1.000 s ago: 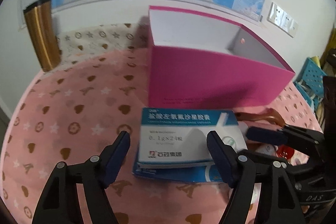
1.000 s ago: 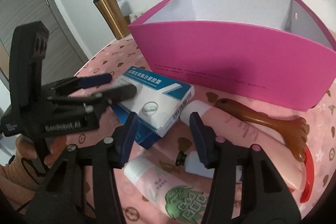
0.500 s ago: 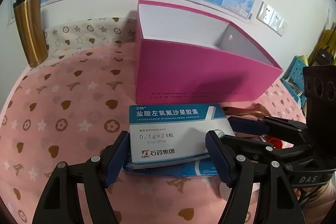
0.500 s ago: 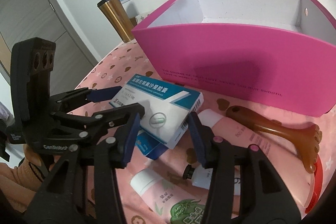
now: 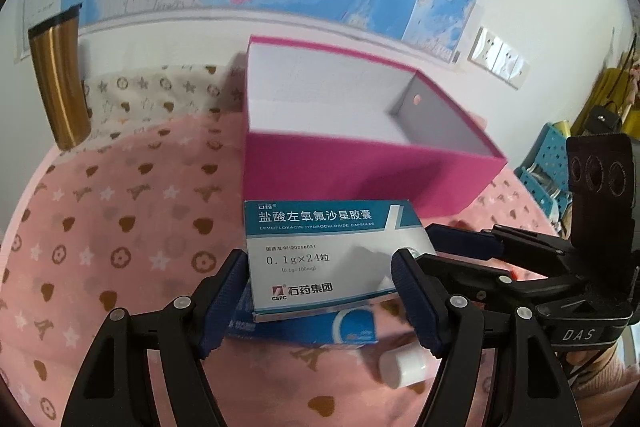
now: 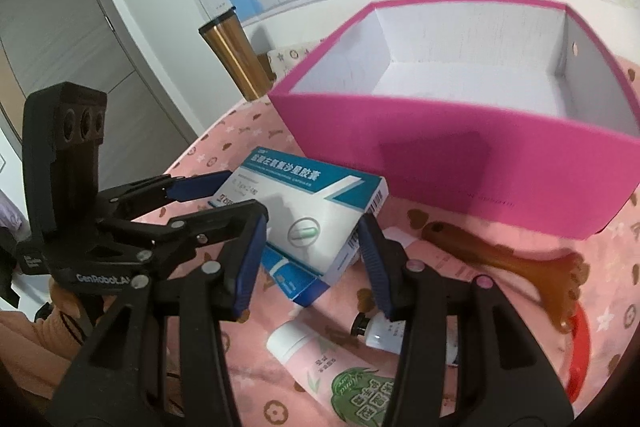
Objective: Organize rigid objects
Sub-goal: 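Carry the medicine box over the magenta box and release it inside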
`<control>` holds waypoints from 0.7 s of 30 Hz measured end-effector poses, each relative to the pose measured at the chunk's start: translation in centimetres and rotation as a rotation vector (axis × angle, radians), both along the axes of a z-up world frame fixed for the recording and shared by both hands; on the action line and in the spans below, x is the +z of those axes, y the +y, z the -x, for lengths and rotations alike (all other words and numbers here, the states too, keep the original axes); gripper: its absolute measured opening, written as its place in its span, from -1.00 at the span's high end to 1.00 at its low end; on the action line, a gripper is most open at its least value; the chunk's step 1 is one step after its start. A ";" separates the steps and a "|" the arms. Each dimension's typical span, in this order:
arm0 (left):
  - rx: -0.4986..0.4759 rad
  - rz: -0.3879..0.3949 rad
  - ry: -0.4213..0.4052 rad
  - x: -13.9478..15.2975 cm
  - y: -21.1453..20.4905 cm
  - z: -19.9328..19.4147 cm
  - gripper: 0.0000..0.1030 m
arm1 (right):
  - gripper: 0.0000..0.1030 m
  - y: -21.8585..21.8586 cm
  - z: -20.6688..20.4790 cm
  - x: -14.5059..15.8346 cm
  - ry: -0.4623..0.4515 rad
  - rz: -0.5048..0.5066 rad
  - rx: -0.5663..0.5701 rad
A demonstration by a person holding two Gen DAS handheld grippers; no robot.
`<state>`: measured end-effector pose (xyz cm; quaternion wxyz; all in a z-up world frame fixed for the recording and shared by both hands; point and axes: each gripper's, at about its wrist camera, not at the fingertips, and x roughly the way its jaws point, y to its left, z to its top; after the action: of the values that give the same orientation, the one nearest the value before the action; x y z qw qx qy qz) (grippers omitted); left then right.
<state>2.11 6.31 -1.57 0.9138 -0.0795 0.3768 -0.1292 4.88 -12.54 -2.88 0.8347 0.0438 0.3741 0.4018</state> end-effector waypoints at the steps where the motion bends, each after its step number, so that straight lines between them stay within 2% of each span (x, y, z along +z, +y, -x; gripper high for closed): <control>1: -0.004 0.002 -0.012 0.5 -0.1 0.0 -0.44 | 0.01 -0.1 0.0 0.3 -0.004 -0.005 -0.001; 8: -0.038 0.015 -0.073 3.6 -0.9 -0.4 -0.44 | 0.01 -1.4 -0.2 3.8 -0.067 -0.038 -0.019; 17: -0.061 -0.012 -0.136 6.3 -2.3 -3.0 -0.44 | 0.01 -2.4 -2.3 7.0 -0.142 -0.052 -0.059; 21: -0.068 -0.003 -0.125 6.6 -2.3 -4.6 -0.44 | 0.01 -2.9 -4.0 7.5 -0.136 -0.078 -0.075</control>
<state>6.69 3.97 5.00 0.9308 -0.0569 0.3216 -0.1643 8.89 -15.42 4.62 0.8703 0.0629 0.2990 0.3864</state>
